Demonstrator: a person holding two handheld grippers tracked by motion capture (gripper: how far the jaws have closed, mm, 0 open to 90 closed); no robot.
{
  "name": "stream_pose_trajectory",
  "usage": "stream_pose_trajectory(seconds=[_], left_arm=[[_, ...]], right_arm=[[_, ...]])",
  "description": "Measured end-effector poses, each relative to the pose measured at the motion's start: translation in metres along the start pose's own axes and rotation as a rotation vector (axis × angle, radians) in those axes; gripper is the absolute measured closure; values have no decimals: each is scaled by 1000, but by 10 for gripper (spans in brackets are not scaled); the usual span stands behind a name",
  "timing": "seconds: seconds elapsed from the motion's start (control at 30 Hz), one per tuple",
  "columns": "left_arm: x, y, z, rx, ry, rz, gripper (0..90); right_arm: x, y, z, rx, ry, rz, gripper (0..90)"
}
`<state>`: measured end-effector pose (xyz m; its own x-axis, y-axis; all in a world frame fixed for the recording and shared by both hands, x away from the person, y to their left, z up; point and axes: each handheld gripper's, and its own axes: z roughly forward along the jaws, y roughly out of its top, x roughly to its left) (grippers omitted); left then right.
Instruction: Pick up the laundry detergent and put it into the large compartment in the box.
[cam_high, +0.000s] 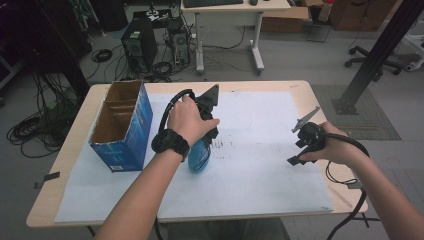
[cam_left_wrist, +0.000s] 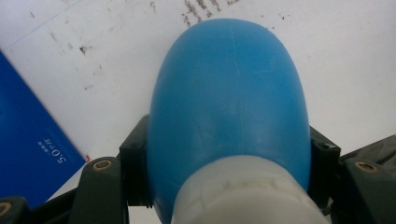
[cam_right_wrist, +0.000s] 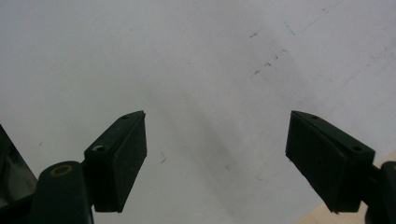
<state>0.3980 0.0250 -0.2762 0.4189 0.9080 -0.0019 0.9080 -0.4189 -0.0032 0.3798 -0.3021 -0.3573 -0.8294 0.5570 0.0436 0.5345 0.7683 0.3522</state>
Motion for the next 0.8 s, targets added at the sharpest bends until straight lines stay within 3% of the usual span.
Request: stream_pose_trajectory(seconds=[0.8], left_arm=[[6, 3, -34, -6, -18, -9, 373]], right_arm=[[-1, 3, -4, -4, -5, 0, 208]])
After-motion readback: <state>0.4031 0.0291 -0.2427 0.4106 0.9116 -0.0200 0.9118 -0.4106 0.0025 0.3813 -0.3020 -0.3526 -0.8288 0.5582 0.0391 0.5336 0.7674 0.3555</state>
